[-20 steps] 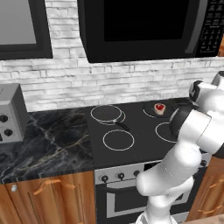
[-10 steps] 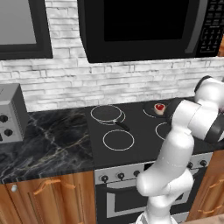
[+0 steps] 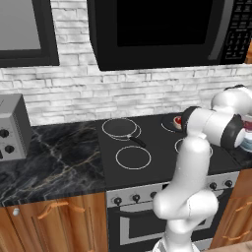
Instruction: Place one of the steaks on the plate and the other in the bowl. Then place the bowl in the fridge.
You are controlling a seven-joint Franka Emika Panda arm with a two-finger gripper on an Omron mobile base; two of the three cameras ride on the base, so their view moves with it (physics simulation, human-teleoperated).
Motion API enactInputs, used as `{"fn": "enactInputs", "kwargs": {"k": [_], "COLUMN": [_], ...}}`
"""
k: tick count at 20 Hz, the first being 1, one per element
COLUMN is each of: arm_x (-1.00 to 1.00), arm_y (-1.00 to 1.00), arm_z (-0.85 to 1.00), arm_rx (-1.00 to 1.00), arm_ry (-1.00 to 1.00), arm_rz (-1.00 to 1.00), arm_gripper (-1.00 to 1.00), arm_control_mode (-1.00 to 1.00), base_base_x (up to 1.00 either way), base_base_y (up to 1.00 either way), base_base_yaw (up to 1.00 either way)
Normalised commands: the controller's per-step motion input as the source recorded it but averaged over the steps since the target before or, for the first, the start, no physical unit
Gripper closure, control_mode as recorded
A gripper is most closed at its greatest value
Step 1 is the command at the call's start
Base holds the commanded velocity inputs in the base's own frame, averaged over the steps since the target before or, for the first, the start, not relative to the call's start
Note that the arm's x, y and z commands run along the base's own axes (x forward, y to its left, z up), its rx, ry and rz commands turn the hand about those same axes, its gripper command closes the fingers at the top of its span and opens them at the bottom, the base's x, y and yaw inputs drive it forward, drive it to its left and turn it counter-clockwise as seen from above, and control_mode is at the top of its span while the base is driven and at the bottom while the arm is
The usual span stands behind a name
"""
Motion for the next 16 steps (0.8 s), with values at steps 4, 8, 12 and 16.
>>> {"fn": "enactInputs", "kwargs": {"k": [4,8,12,16], "arm_x": [0.04,0.06,0.03,0.01], "arm_y": [-0.32,-0.34,-0.28,-0.07], "arm_z": [-0.2,-0.12,-0.2,-0.27], "arm_rx": [0.0,0.0,0.0,0.0], "arm_ry": [0.0,0.0,0.0,0.0], "arm_rz": [0.0,0.0,0.0,0.0], "arm_gripper": [1.0,1.0,1.0,1.0], "arm_control_mode": [-1.0,-1.0,-1.0,-1.0], "base_base_x": [0.0,0.0,0.0,0.0], "base_base_y": [0.0,0.0,0.0,0.0], "base_base_yaw": [0.0,0.0,0.0,0.0]}}
